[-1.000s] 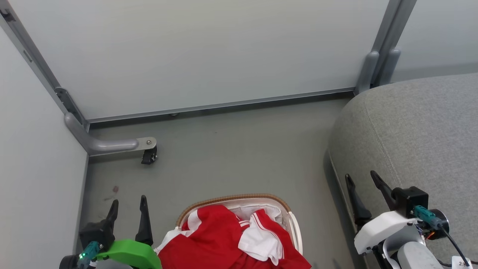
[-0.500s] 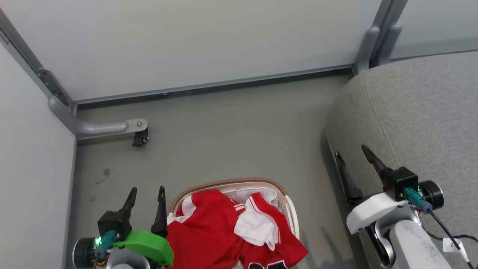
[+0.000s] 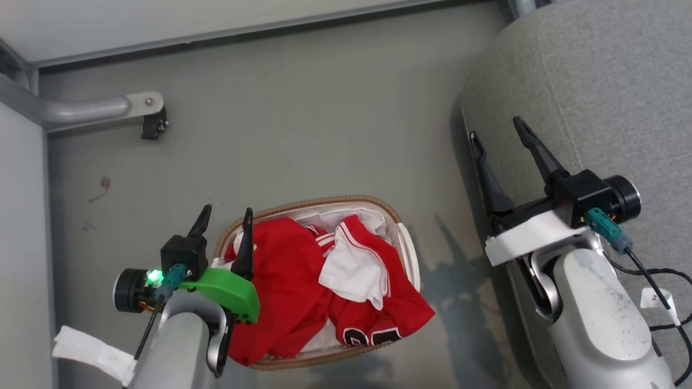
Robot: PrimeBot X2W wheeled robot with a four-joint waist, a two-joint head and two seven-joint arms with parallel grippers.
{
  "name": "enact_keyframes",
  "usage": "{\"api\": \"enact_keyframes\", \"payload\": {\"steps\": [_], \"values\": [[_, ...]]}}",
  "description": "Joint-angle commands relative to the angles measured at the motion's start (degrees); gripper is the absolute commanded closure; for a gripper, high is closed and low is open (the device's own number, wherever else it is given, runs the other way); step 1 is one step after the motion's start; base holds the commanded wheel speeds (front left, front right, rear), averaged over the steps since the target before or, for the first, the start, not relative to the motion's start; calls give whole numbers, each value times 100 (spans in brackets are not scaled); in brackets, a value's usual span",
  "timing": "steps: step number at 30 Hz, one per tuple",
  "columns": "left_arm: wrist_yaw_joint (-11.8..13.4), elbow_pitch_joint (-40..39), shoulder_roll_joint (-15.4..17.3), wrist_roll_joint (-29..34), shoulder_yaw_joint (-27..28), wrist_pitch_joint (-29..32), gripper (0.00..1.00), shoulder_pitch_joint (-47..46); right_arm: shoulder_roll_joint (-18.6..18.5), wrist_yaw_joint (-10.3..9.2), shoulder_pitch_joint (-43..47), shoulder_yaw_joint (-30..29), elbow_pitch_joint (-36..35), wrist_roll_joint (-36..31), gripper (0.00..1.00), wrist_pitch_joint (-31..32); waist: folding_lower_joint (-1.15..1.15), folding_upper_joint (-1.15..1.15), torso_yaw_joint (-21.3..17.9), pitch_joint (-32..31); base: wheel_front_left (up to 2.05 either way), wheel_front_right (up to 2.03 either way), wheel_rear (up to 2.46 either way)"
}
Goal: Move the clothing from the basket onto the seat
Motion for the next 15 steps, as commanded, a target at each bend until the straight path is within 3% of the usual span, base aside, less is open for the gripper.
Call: {"api": "enact_keyframes", "payload": {"steps": [1, 15], "values": [[-40, 88, 27, 118, -24, -1, 0, -181, 15, -4, -118, 2, -57, -52, 0, -12, 0, 0, -314, 744, 0, 0, 0], [-93, 1115, 215, 550, -56, 0, 0, -1095, 71, -4, -725, 54, -543, 177, 0, -11, 0, 0, -672, 2082, 0, 0, 0]]}}
